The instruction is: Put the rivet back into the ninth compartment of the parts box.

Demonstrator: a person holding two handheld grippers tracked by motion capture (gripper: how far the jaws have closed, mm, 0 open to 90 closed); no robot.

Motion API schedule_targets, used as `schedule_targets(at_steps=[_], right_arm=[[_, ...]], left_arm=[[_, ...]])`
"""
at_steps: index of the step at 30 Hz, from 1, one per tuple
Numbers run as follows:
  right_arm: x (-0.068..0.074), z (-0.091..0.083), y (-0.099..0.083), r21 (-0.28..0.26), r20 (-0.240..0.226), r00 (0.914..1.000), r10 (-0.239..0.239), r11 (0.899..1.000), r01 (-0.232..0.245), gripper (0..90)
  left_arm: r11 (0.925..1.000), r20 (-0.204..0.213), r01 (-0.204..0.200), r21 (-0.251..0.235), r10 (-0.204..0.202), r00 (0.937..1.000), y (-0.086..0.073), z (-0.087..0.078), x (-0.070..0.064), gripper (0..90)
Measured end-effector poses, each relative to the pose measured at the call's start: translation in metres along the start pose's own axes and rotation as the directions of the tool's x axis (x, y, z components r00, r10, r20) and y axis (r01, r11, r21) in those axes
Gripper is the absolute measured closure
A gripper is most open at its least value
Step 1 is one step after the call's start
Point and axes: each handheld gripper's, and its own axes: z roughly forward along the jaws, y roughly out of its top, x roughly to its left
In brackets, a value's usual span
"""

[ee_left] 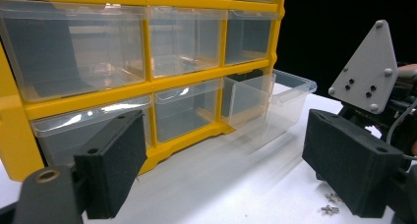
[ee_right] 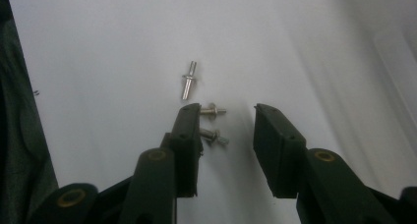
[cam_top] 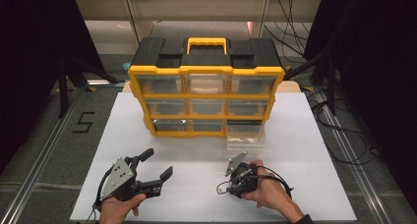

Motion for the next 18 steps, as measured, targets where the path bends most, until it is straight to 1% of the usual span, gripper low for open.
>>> schedule_targets(at_steps=[2,4,5,9,12,13,14,15,18], right_arm=[[-0.0004,0.0006,0.0000,0.002,-0.014,0.9998,0.010,1.000,-0.010,66.6],[-0.0005,0.0013,-0.0001,0.007,-0.017,0.9998,0.013,1.000,-0.012,67.6],[-0.0009,0.0028,-0.0004,0.014,-0.020,0.9996,0.021,1.000,-0.021,71.3],[-0.0025,0.0024,-0.0011,0.019,-0.011,0.9999,0.012,1.000,-0.012,79.1],[-0.0017,0.0025,-0.0004,0.025,-0.018,0.9998,-0.012,1.000,0.012,83.6],[-0.0016,0.0027,-0.0001,0.025,-0.017,0.9997,-0.019,0.999,0.019,83.4],[-0.0017,0.0027,0.0000,0.024,-0.018,0.9996,-0.019,1.000,0.020,80.7],[-0.0017,0.0026,0.0001,0.019,-0.021,0.9998,-0.007,1.000,0.008,74.5],[-0.0013,0.0023,0.0015,0.004,-0.020,0.9995,0.025,1.000,-0.025,66.3]], left_arm=[[1.0000,0.000,-0.003,0.001,0.003,1.0000,0.0000,0.0000,0.0003,16.1],[1.0000,0.000,-0.003,0.001,0.003,1.0000,0.0000,0.0001,0.0003,16.1],[1.0000,0.000,-0.001,0.001,0.001,1.0000,-0.0001,0.0003,0.0003,16.2],[1.0000,-0.001,0.001,0.002,-0.001,1.0000,-0.0002,0.0002,0.0005,16.2],[1.0000,-0.002,0.002,0.001,-0.002,1.0000,-0.0002,0.0004,0.0007,16.2],[1.0000,-0.002,0.003,0.001,-0.003,1.0000,-0.0002,0.0003,0.0007,16.2],[1.0000,-0.002,0.003,0.001,-0.003,1.0000,-0.0002,0.0004,0.0008,16.2],[1.0000,-0.003,0.003,0.001,-0.003,1.0000,-0.0002,0.0004,0.0008,16.2],[1.0000,-0.003,0.004,0.000,-0.004,1.0000,-0.0002,0.0005,0.0008,16.2]])
